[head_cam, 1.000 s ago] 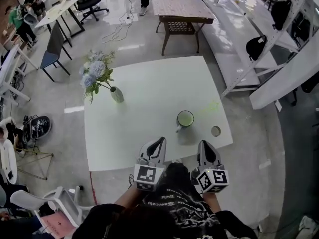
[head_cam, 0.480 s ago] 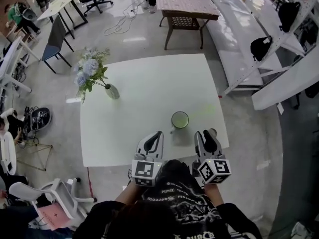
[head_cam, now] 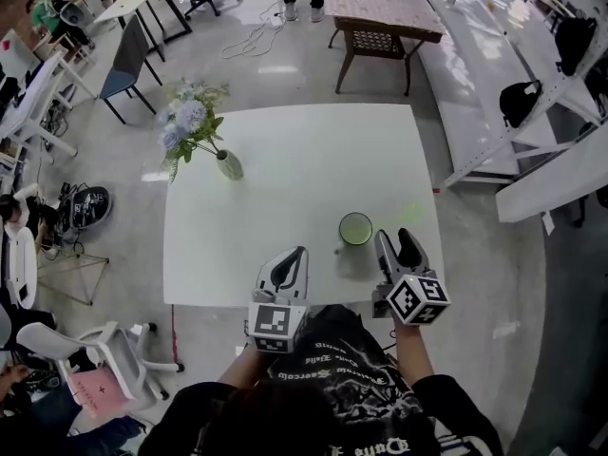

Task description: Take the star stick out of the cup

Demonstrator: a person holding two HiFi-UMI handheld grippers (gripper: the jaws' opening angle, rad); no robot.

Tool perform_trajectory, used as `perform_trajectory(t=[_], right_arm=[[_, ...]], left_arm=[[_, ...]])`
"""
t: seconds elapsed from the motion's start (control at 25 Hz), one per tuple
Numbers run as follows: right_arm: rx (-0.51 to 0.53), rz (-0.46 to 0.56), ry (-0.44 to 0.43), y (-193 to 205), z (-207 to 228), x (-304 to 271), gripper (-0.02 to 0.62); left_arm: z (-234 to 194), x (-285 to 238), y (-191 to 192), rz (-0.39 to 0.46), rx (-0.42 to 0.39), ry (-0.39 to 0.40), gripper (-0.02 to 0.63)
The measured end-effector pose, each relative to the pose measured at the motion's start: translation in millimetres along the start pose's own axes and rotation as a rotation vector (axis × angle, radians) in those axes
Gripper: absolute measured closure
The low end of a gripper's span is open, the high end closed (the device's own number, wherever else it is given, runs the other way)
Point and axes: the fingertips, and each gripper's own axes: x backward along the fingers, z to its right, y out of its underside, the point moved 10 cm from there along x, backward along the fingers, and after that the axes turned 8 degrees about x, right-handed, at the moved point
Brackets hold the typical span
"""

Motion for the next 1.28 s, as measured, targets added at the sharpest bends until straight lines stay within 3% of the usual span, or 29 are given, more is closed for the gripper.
perform_trajectory(t=[0.44, 0.8, 1.28], right_arm=[[-0.018, -0.035, -0.009, 0.0, 16.7, -36.5, 0.360], [-0.026, -0.009, 0.004, -5.4, 20.4, -39.4, 0.542], [-0.040, 0.036, -0.030, -13.2, 13.0, -46.7, 0.575]], left_arm=[[-9.8, 0.5, 1.8, -0.028, -0.001, -0.098, 0.586], [-3.3, -2.5, -1.5, -0.025, 0.029, -0.112, 0.586], [-3.4, -2.3, -3.4, -0.021, 0.004, -0.113, 0.588]])
